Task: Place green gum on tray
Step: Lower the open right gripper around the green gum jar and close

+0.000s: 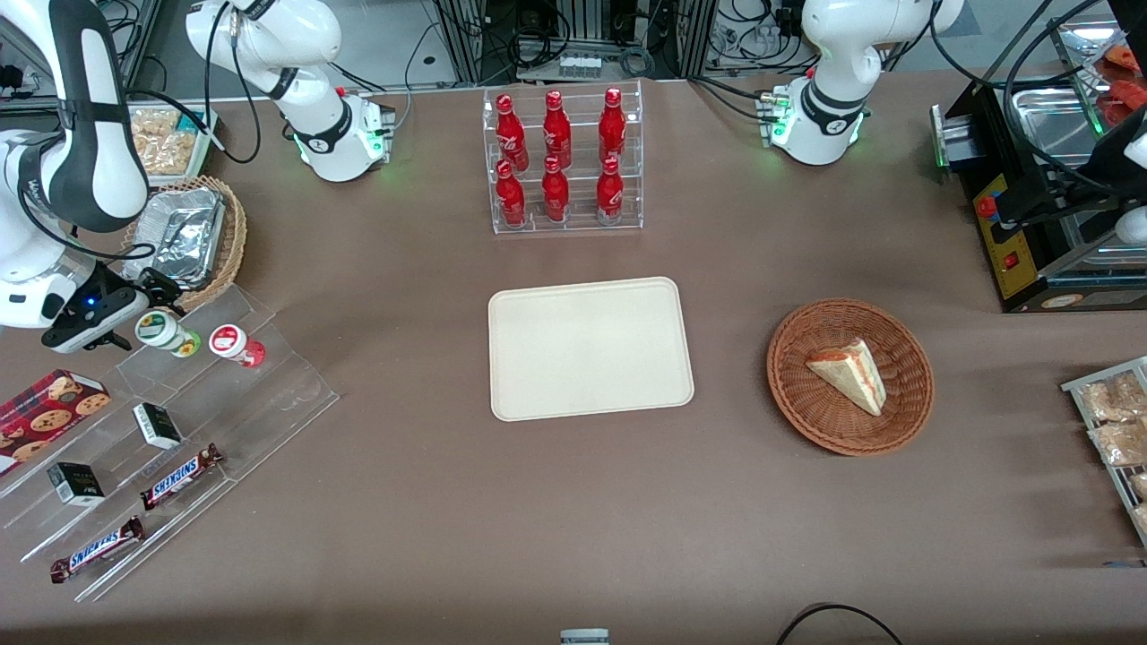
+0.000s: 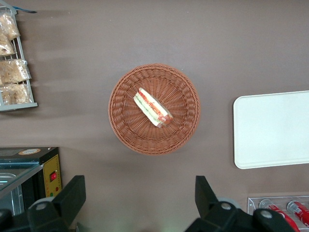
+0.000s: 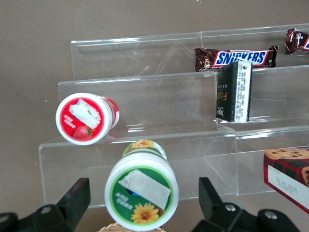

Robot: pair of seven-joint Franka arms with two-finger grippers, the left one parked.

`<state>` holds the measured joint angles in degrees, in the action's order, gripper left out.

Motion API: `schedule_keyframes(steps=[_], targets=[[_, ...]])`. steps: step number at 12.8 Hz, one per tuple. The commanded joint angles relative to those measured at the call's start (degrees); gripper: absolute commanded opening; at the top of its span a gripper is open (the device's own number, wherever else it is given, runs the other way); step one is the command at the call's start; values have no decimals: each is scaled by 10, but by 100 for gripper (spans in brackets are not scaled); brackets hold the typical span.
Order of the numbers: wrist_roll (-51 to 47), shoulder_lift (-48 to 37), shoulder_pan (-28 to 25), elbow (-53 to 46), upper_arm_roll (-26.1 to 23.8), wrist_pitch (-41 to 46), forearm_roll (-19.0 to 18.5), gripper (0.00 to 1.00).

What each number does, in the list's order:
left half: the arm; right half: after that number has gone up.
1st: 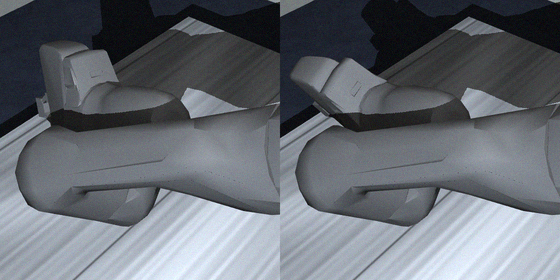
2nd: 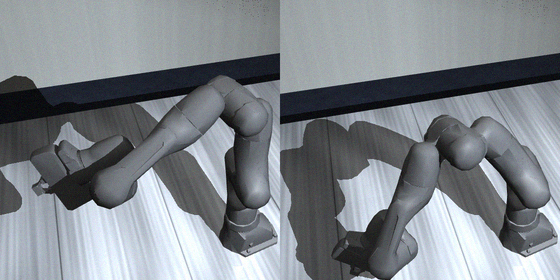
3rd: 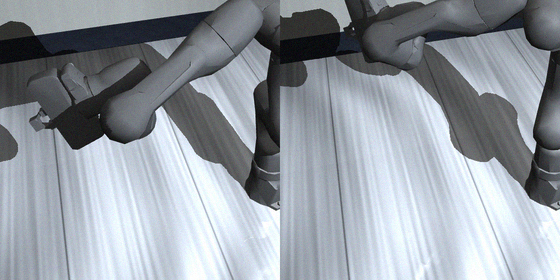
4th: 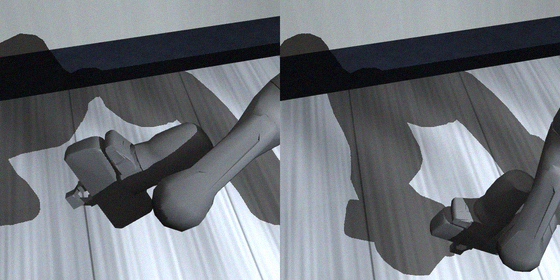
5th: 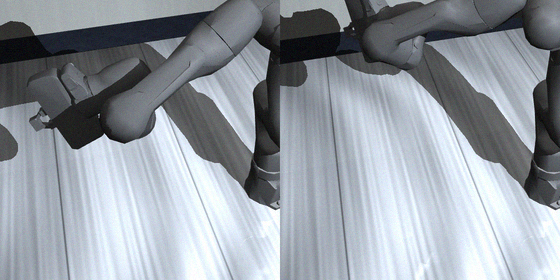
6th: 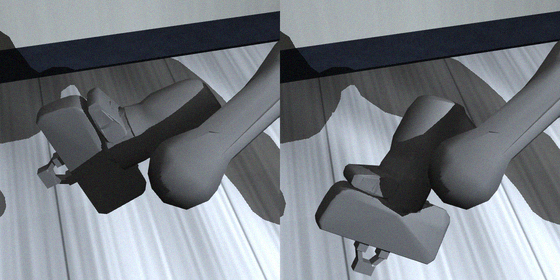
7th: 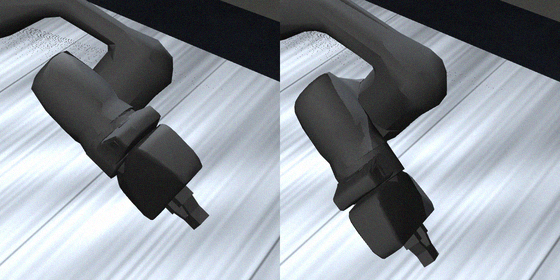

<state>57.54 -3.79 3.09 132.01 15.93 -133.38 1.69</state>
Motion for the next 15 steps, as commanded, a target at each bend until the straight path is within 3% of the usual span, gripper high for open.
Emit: schedule_keyframes(steps=[1,4,5,6,7,8,12,15], targets=[[6,0,-5,4,2,-20,2,100],[6,7,-5,3,2,-23,3,96],[7,6,-5,3,2,-22,2,79],[7,6,-5,3,2,-21,2,53],[4,6,-5,2,2,-16,2,15],[2,6,-5,-3,2,-14,2,0],[-3,7,-9,-46,-3,44,2,0],[-16,6,-41,-122,-3,135,3,0]])
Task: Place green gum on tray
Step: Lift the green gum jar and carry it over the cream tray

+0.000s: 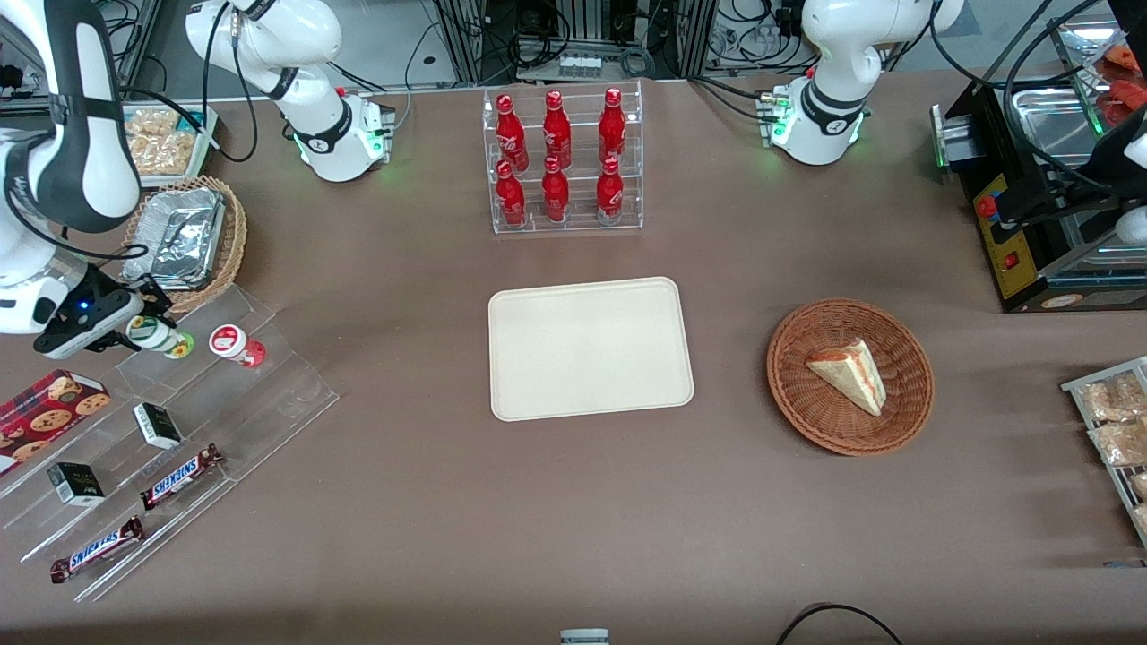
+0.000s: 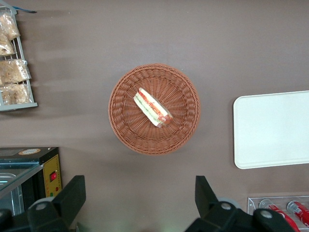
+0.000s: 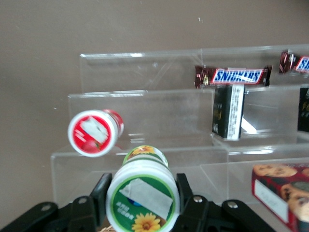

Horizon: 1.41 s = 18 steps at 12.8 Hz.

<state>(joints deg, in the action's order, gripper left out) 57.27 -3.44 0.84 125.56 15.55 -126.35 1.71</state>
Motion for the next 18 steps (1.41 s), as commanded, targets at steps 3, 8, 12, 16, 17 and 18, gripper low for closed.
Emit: schedule_keyframes(steps=[3,8,12,16,17,18], targets=[[-117,2,-79,-119,1,153,2,0],[-347,32,-230,-206,0,217,3,0],[-576,92,-369,-273,0,220,5,0],[-754,191,-463,-325,0,198,58,0],[-789,220,-484,-343,0,183,57,0],[-827,249,-508,-357,0,174,56,0]])
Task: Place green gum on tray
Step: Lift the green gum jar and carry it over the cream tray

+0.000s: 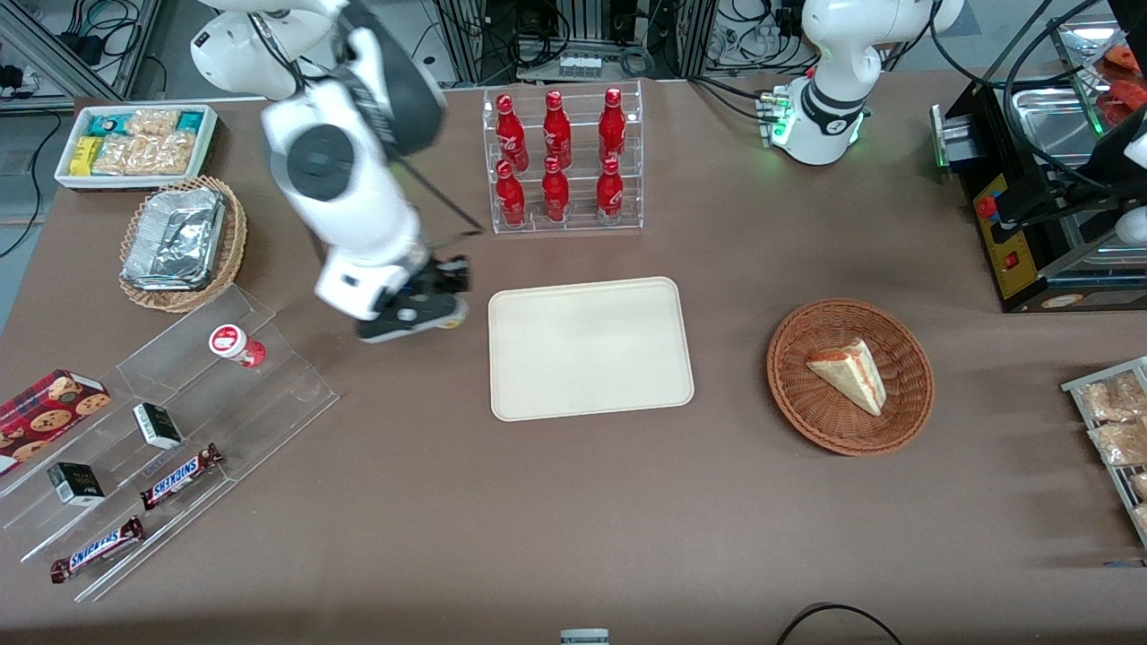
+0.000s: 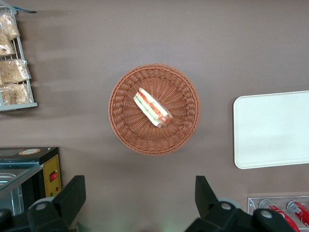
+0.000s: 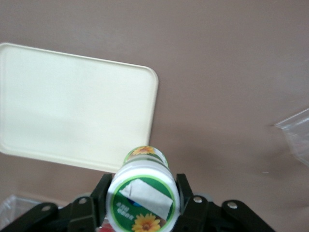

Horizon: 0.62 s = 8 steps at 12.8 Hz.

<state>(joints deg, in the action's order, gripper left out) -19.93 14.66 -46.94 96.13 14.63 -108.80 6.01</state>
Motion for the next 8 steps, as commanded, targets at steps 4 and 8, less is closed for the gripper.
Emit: schedule_keyframes(steps=[4,8], targets=[[-180,168,-103,-89,10,-114,8,0],[-193,215,-123,-93,10,-163,8,0]])
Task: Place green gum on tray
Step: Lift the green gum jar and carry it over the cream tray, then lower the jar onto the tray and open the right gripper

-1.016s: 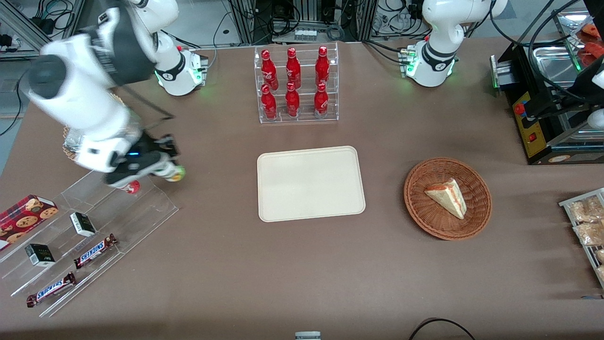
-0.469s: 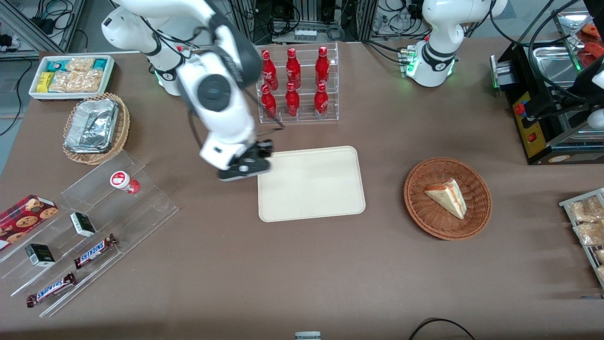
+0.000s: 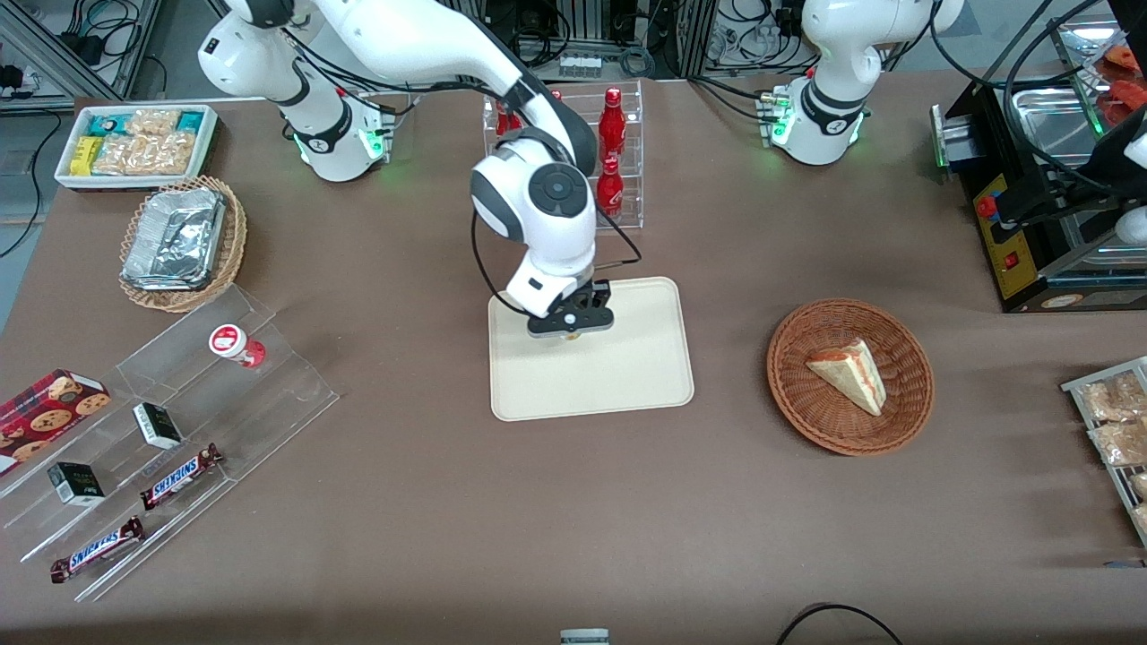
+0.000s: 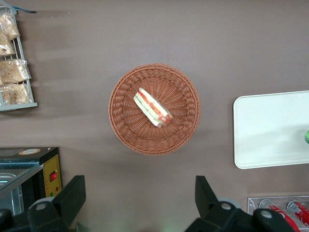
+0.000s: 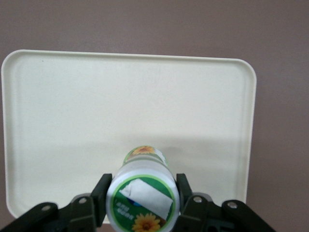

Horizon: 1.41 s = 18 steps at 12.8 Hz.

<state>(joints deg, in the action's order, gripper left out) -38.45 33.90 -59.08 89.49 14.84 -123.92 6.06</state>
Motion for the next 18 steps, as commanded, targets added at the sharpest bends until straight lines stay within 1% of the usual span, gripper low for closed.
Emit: schedule_keyframes(steps=[1,4,7,10,11,12,13,14,18], targets=[[-11,37,-7,-29,8,-30,8,0],[-22,59,-8,-35,8,-47,9,0],[-23,81,-21,-35,7,-69,10,0],[-23,90,-24,-35,7,-85,12,0],[-23,91,-24,-35,7,-85,12,8],[-22,92,-24,-35,7,-85,12,37],[-23,92,-24,-34,7,-85,12,88],[-22,92,-24,-34,7,-86,11,98],[-22,88,-23,-34,8,-86,12,98]])
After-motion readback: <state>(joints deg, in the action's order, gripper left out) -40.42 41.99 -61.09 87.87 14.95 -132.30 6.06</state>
